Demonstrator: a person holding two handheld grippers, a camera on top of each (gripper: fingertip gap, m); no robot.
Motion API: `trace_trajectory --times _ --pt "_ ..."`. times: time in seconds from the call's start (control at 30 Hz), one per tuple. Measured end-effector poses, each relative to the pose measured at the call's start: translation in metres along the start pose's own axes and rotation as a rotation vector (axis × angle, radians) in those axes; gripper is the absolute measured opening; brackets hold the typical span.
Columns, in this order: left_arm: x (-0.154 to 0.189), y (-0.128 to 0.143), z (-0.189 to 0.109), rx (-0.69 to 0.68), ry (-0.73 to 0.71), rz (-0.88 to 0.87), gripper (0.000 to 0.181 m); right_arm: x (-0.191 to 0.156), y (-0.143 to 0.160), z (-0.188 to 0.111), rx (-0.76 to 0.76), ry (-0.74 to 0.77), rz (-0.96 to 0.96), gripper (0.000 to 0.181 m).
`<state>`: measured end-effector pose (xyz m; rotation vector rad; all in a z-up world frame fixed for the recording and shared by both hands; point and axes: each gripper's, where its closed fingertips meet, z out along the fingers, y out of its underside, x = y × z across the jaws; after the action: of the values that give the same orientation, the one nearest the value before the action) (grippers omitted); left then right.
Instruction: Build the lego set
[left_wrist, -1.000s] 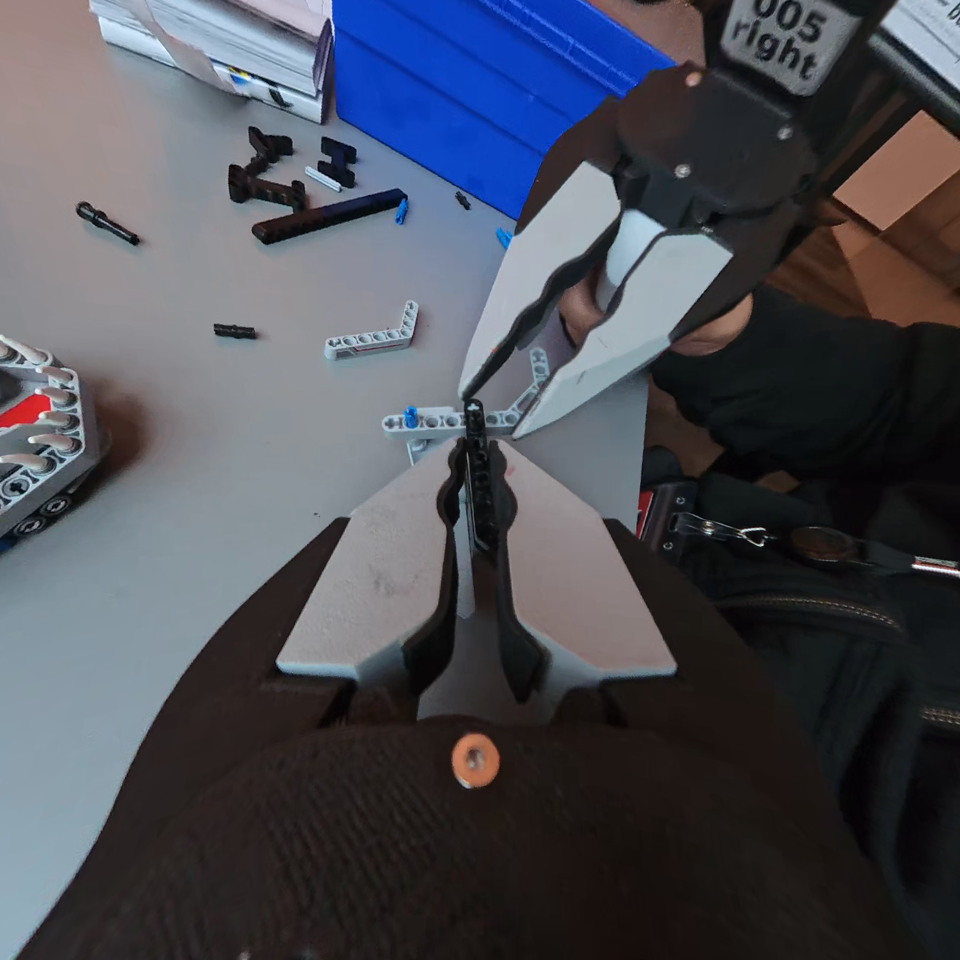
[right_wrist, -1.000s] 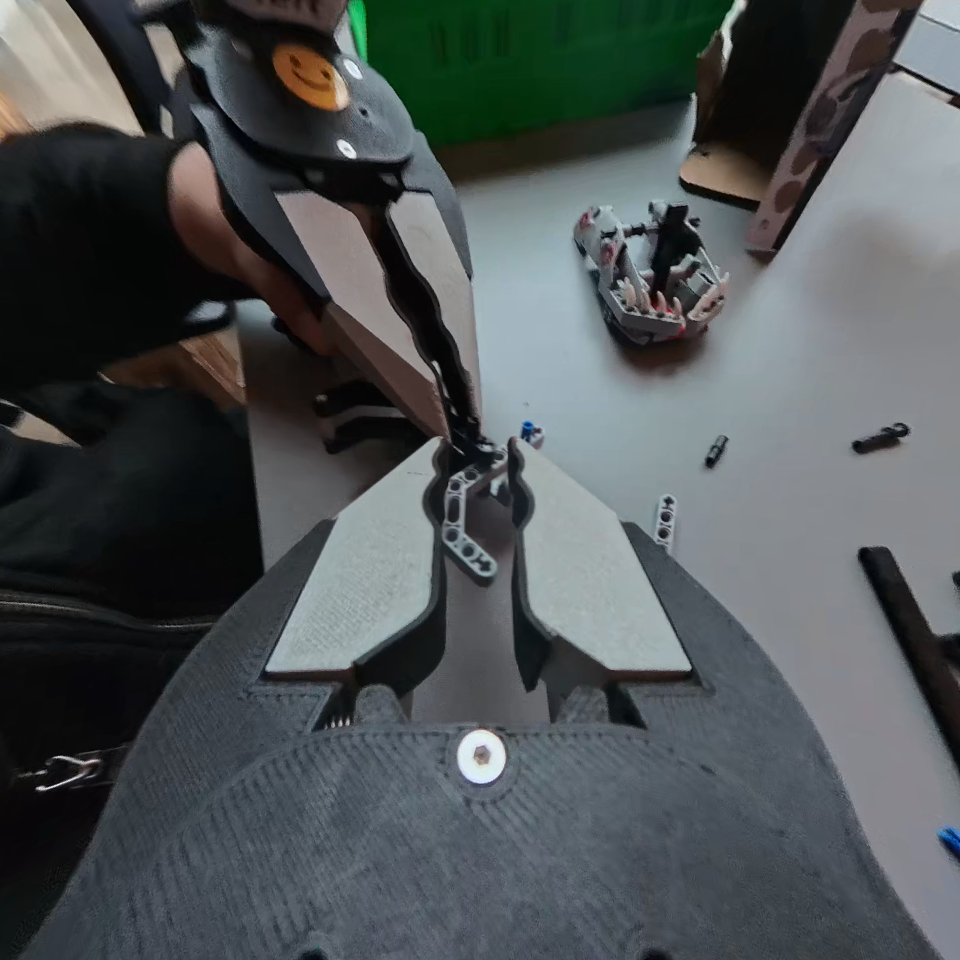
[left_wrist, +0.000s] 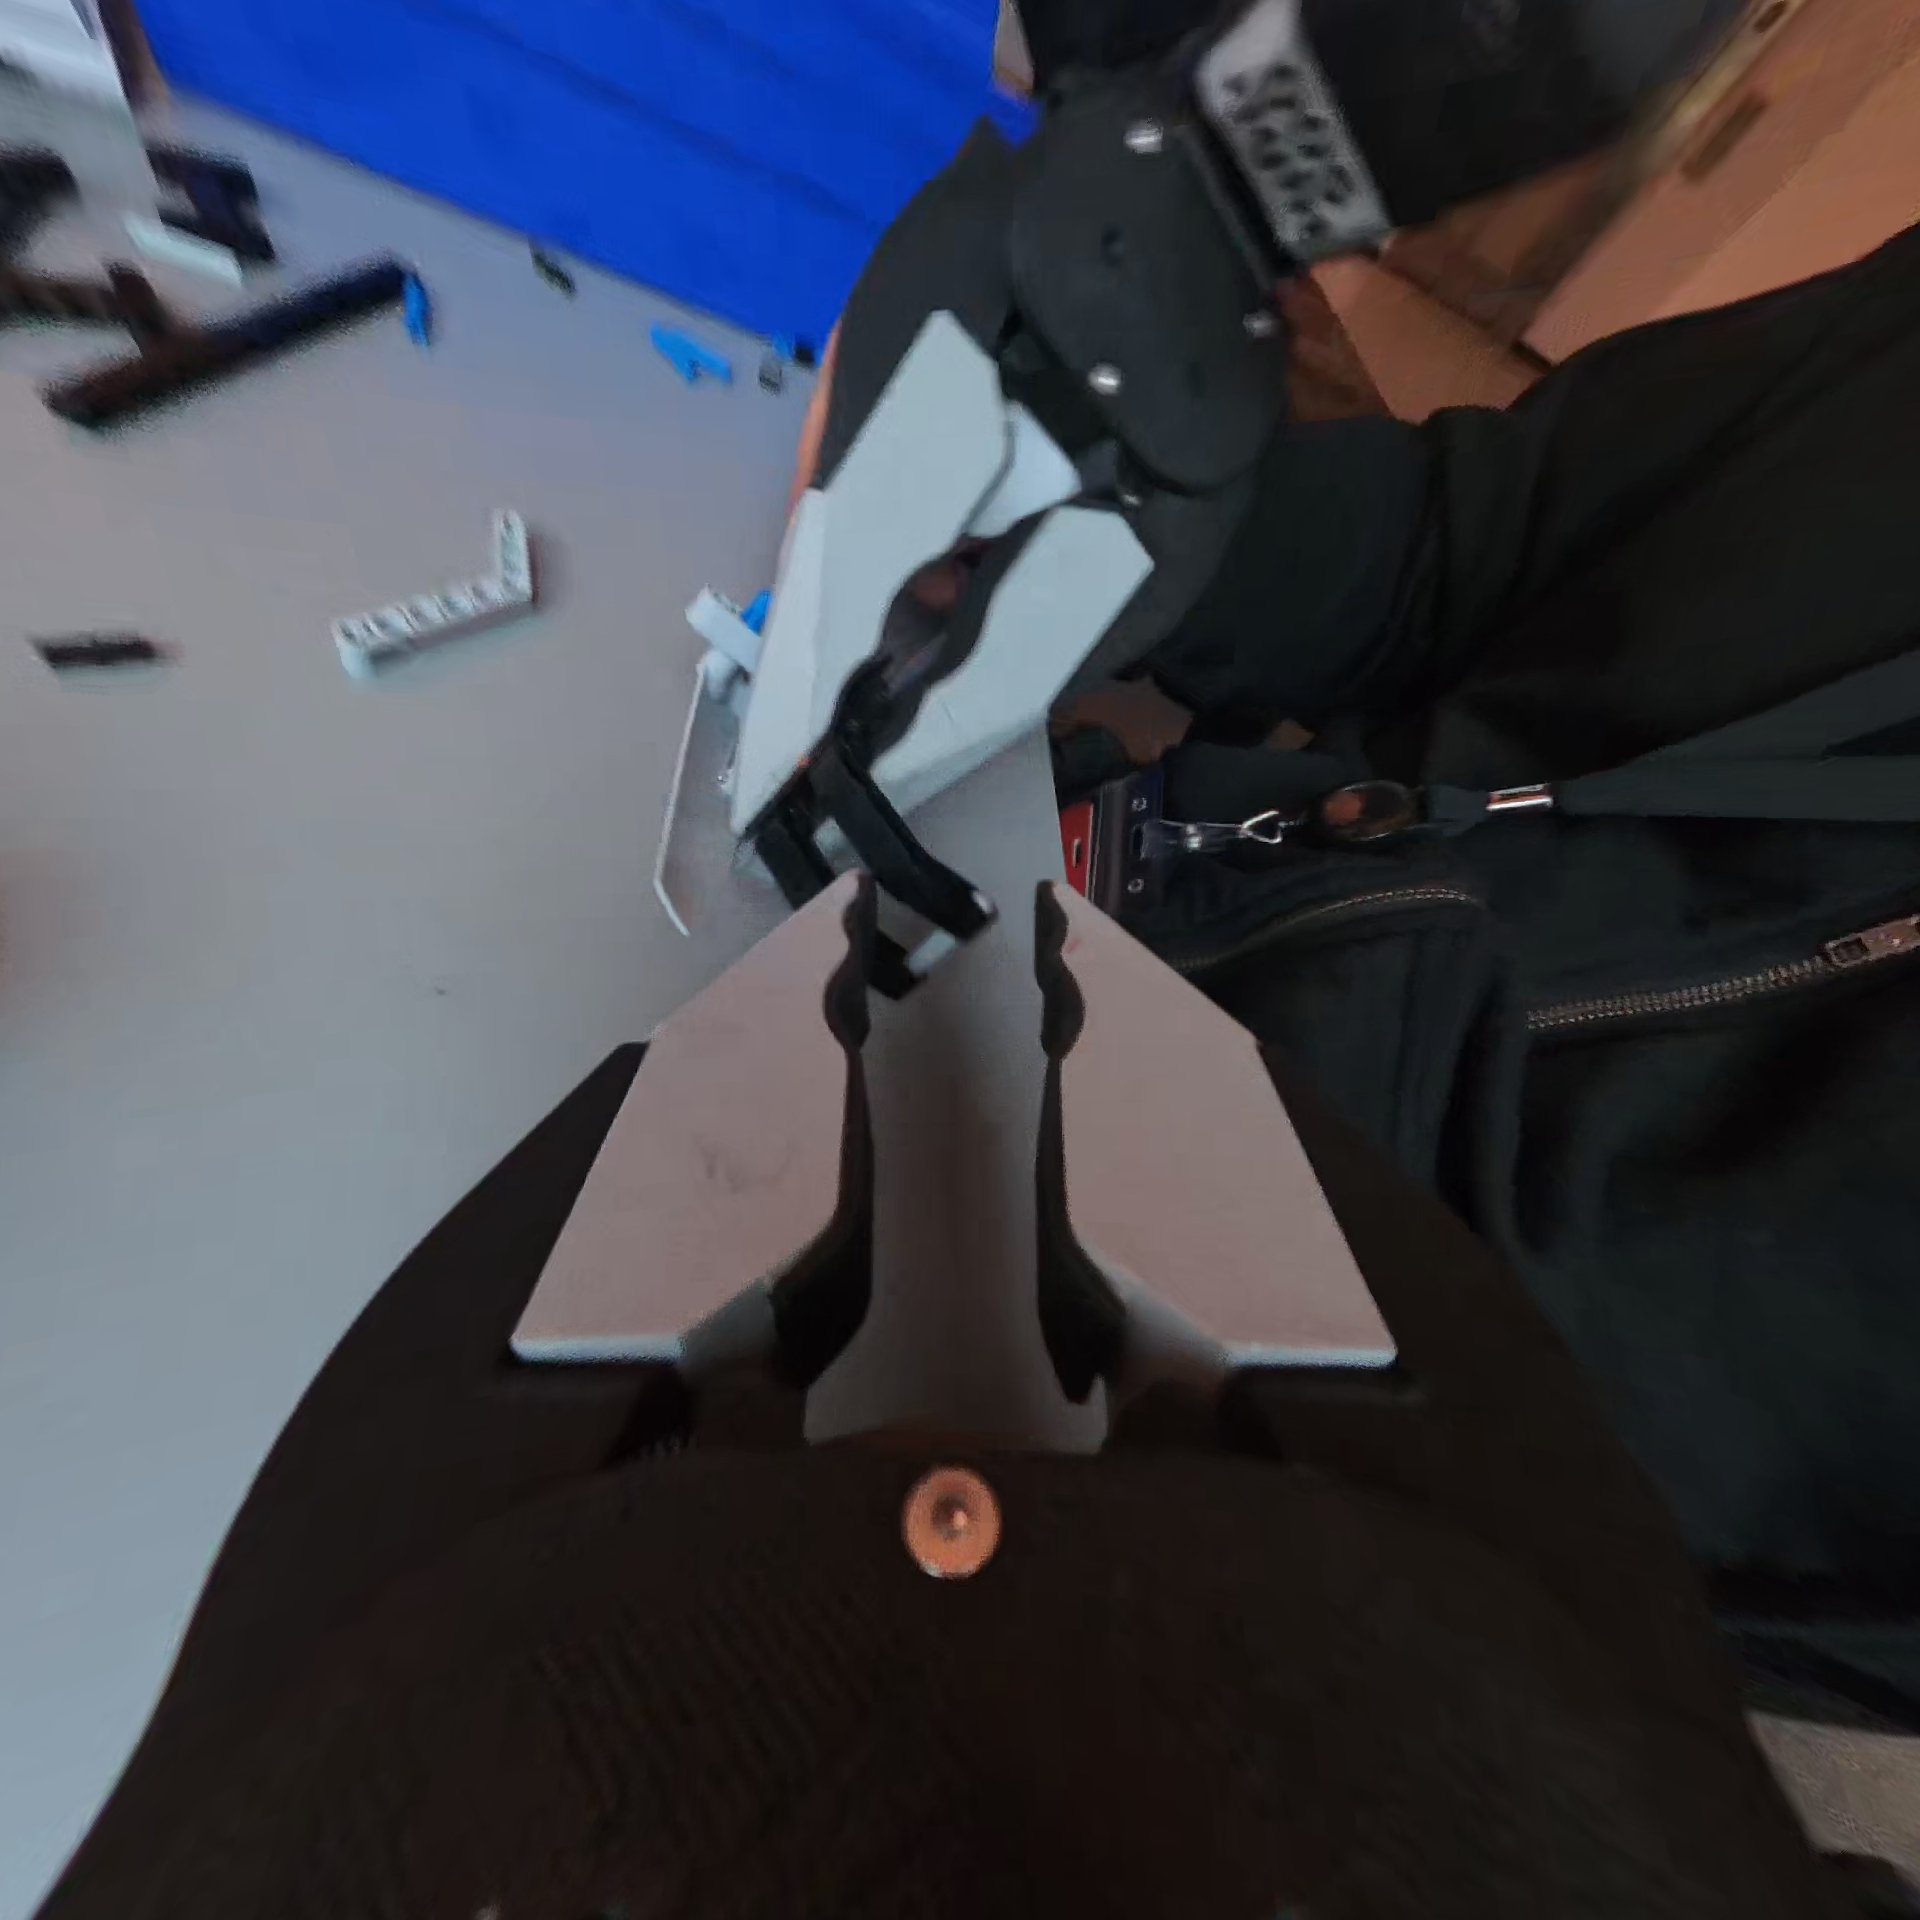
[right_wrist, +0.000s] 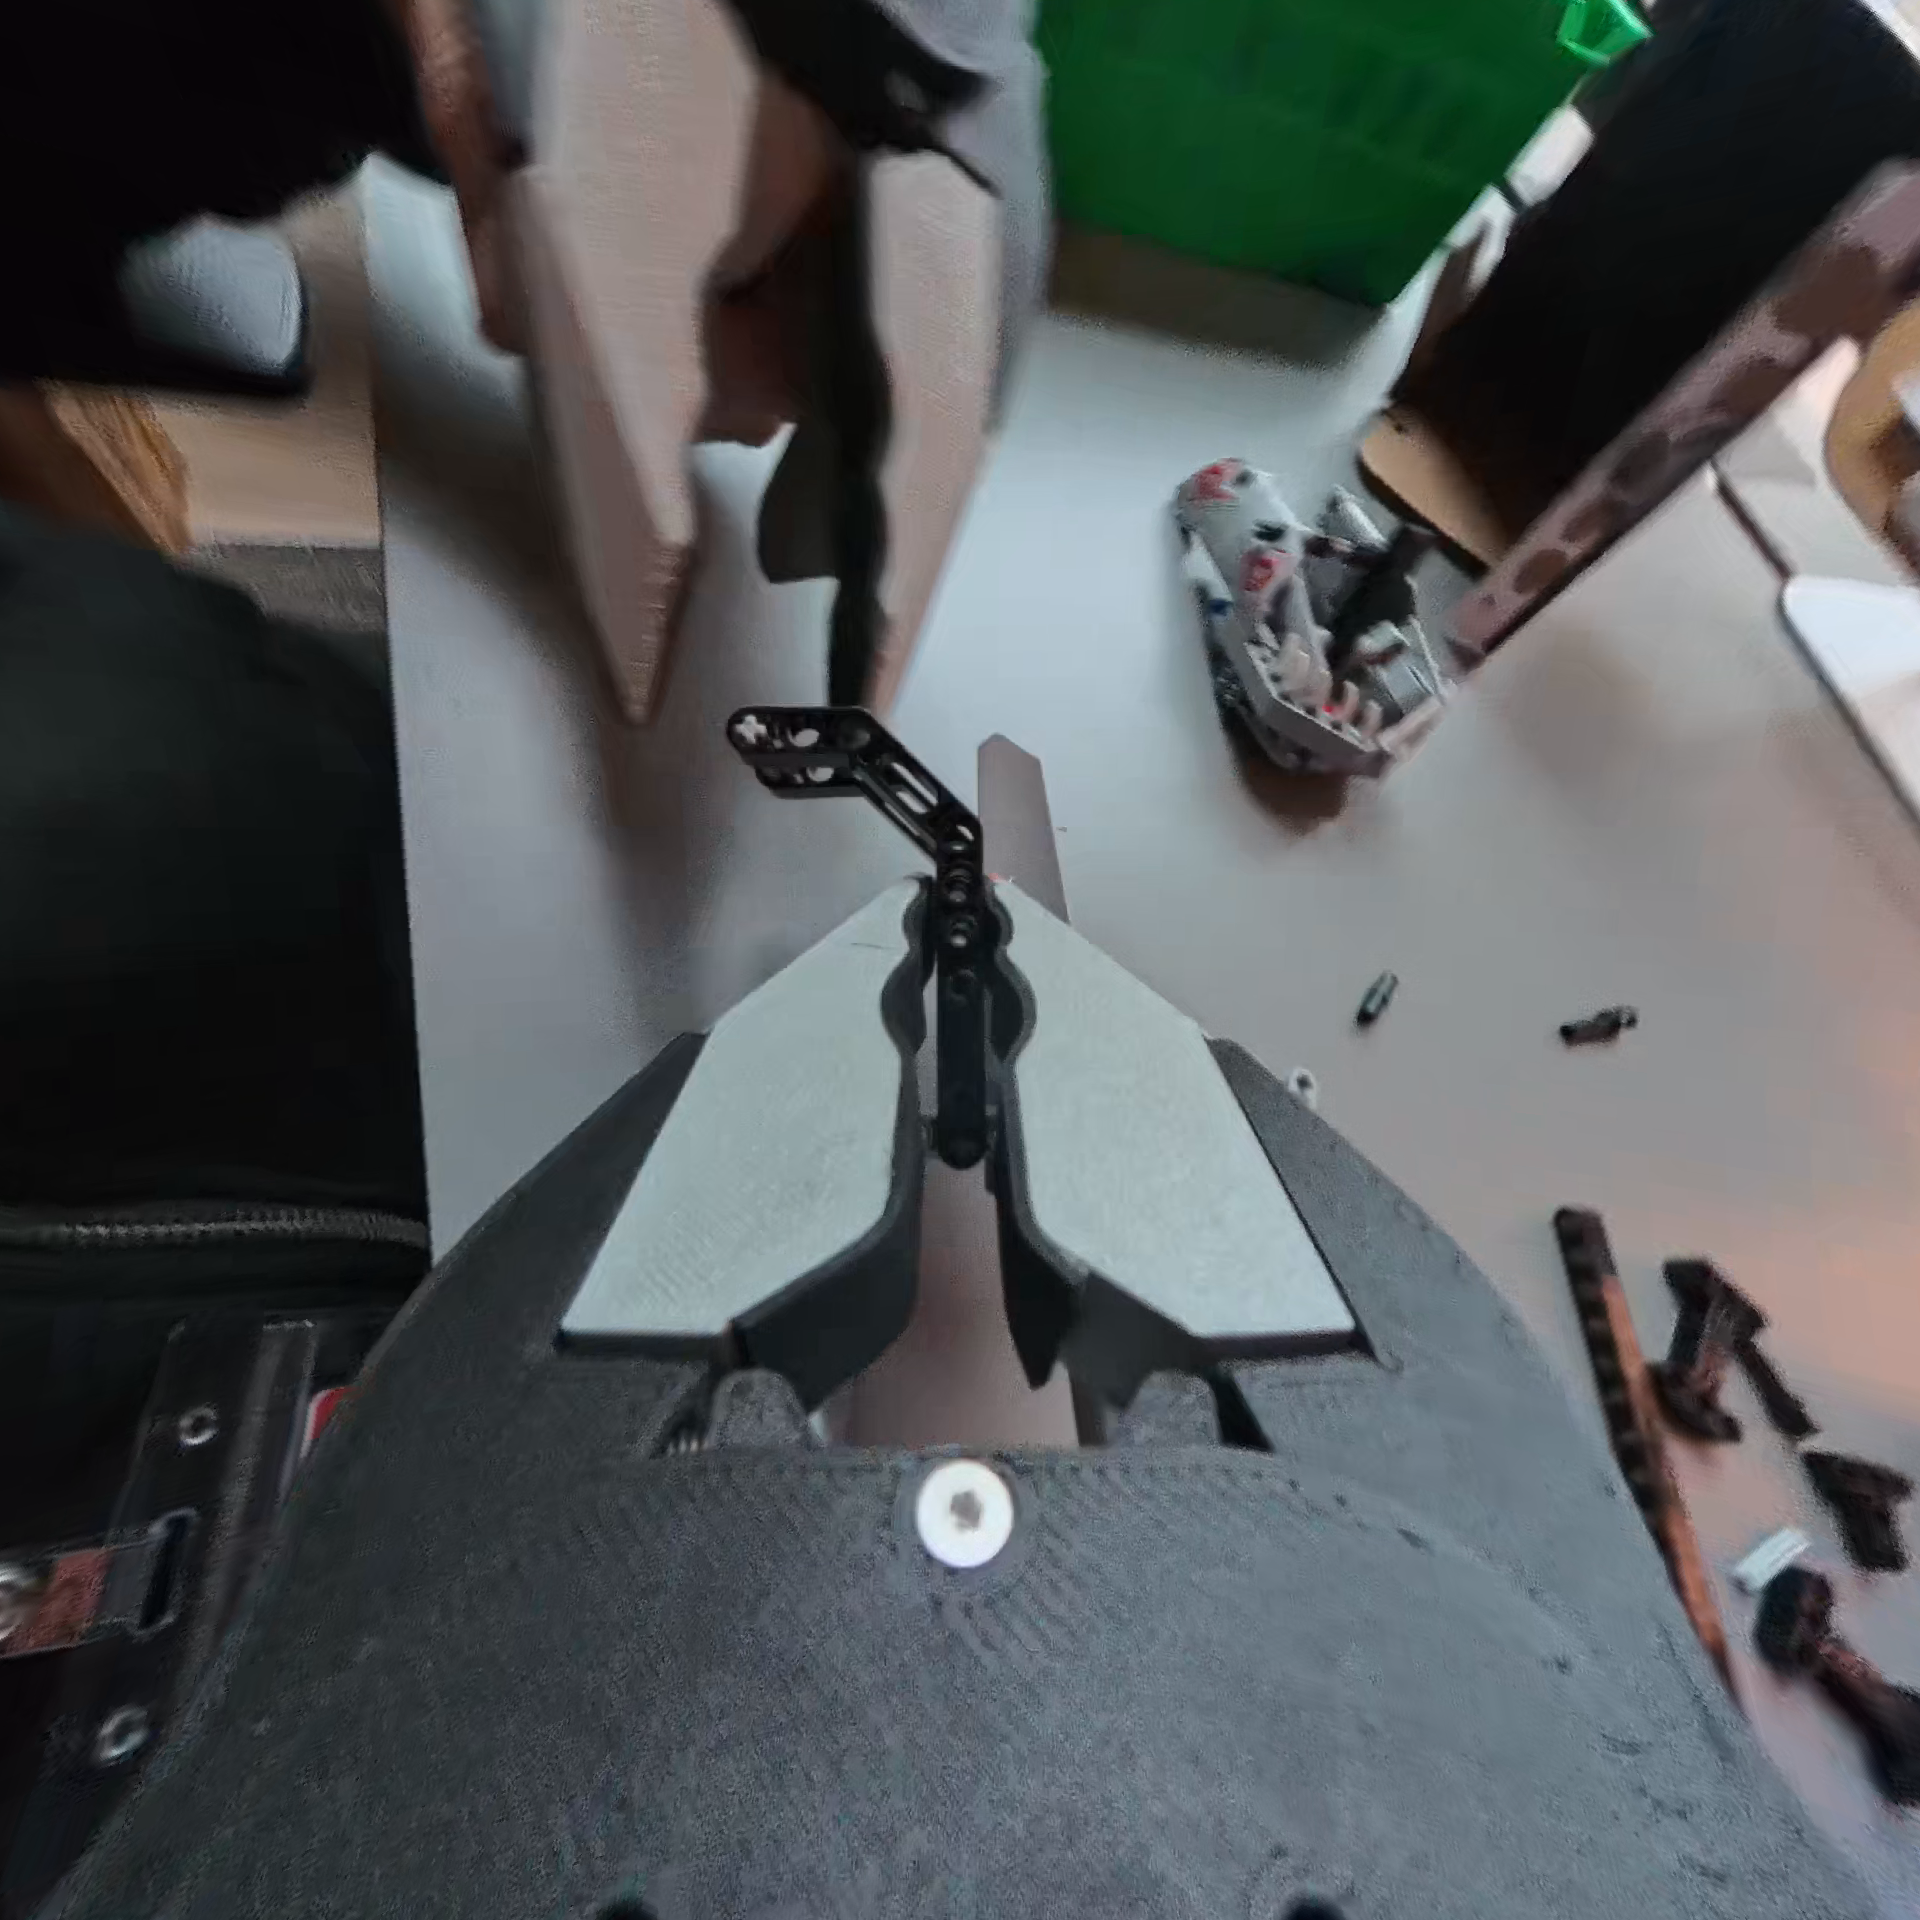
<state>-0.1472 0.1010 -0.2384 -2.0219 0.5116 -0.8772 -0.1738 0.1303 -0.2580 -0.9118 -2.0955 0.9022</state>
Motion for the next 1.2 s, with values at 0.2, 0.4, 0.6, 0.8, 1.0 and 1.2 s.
trace_trajectory --times 0.2,0.4,0.6,0.8,1.0,1.2 --pt "-0.024 -0.029 -0.006 0.045 -0.419 0.46 0.036 0.015 -0.022 -0.026 0.217 -0.235 0.418 0.004" --pt "-0.015 -0.051 0.003 0.161 -0.496 0.556 0.019 0.007 -0.028 -0.03 0.257 -0.412 0.596 0.004" --pt "-0.014 -0.048 0.009 0.183 -0.433 0.456 0.014 0.001 -0.025 -0.03 0.24 -0.486 0.641 0.004" --pt "-0.024 -0.046 0.002 0.203 -0.407 0.3 0.005 0.013 -0.024 -0.036 0.285 -0.46 0.644 0.007" --pt "-0.027 -0.049 0.003 0.249 -0.393 0.227 0.006 0.015 -0.021 -0.036 0.294 -0.469 0.674 0.004" --pt "-0.016 -0.062 0.001 0.377 -0.319 0.184 0.01 -0.001 -0.025 -0.029 0.27 -0.546 0.708 0.004"
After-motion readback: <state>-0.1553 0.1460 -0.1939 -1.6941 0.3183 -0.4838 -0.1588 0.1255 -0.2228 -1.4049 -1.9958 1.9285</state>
